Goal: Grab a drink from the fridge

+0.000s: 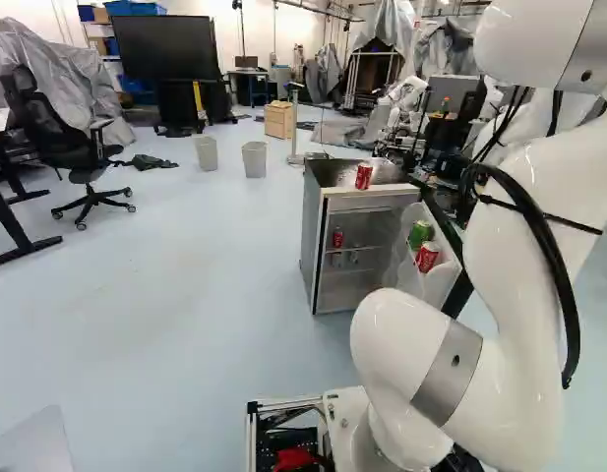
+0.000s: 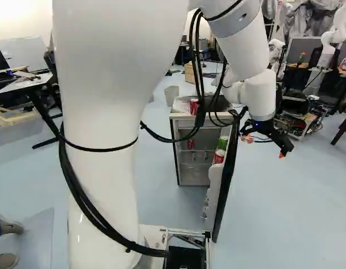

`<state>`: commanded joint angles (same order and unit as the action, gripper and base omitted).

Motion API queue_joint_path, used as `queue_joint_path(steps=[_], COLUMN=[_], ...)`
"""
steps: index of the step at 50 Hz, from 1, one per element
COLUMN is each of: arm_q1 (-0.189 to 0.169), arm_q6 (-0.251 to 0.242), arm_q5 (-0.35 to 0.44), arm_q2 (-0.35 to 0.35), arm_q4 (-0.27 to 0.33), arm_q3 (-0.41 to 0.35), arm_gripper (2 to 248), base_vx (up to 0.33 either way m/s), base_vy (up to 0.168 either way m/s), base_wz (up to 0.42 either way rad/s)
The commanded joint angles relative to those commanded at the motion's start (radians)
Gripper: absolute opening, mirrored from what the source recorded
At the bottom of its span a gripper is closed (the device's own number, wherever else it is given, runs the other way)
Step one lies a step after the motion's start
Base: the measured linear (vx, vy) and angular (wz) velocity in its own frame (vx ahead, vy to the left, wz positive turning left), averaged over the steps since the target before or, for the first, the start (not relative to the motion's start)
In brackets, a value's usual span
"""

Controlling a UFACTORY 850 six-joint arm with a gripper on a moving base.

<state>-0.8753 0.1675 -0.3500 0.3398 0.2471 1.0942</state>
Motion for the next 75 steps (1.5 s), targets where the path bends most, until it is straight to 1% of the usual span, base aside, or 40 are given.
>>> queue_joint_path(steps=[32, 75], arm_q1=[0.036, 0.105], arm_q6=[0.0, 0.0], arm_q5=[0.0, 0.0], arm_q2=[-0.105, -0.284], arm_q4=[0.0, 0.0], arm_q3=[-0.129, -0.333], arm_gripper=[247, 247], base_vx=[0.0, 0.0], base_vy=[0.0, 0.0], base_wz=[0.0, 0.0])
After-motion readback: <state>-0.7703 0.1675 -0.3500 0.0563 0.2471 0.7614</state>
